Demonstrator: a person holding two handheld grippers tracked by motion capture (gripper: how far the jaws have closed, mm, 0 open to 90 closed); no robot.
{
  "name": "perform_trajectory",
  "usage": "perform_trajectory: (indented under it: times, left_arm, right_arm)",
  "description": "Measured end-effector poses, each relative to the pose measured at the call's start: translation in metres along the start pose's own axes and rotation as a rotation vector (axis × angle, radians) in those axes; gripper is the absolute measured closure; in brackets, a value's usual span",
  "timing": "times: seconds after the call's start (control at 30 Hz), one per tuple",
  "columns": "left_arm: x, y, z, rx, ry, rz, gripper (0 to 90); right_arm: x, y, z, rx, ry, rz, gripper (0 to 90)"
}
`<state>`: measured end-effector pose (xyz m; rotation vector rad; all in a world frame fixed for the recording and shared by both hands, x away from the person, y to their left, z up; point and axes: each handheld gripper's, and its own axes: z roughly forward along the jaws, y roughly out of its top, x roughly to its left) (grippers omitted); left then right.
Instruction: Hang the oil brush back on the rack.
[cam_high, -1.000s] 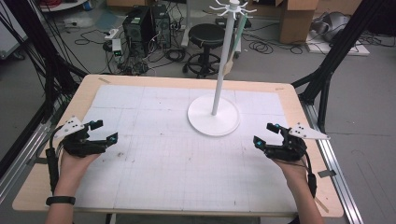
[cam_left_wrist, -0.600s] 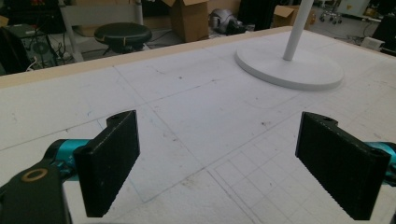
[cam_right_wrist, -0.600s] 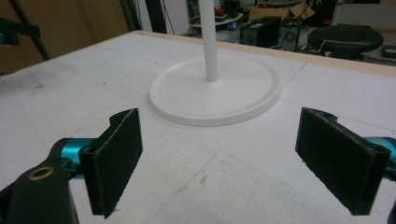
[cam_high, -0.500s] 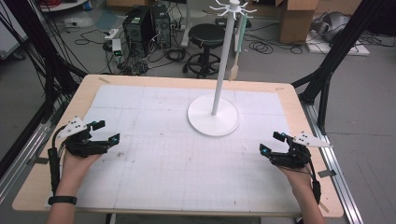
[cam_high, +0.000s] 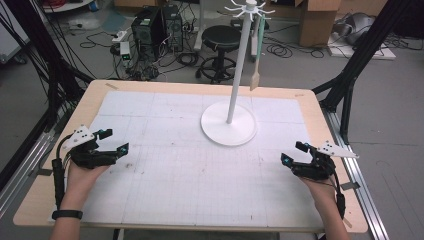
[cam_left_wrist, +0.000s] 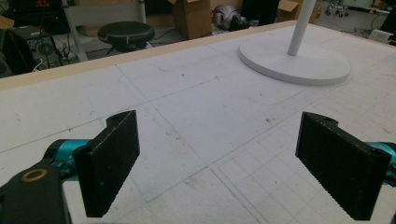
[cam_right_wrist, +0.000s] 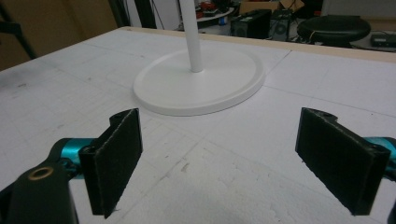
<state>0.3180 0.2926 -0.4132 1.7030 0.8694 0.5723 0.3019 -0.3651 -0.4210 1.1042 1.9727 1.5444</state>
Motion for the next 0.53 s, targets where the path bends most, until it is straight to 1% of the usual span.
perform_trajectory:
  times: [0.27, 0.53]
  left_arm:
    - [0.0006, 0.0001, -0.0006, -0.004, 0.004, -0.003, 14.2]
    - [-0.0002, 0.0001, 0.0001, -0.003, 0.002, 0.002, 14.2]
  right_arm:
    - [0.0001, -0.0001, 0.0001, -0.001, -0.002, 0.005, 13.9]
    - [-0.001, -0.0007, -0.0001, 0.002, -0.003, 0.014, 14.0]
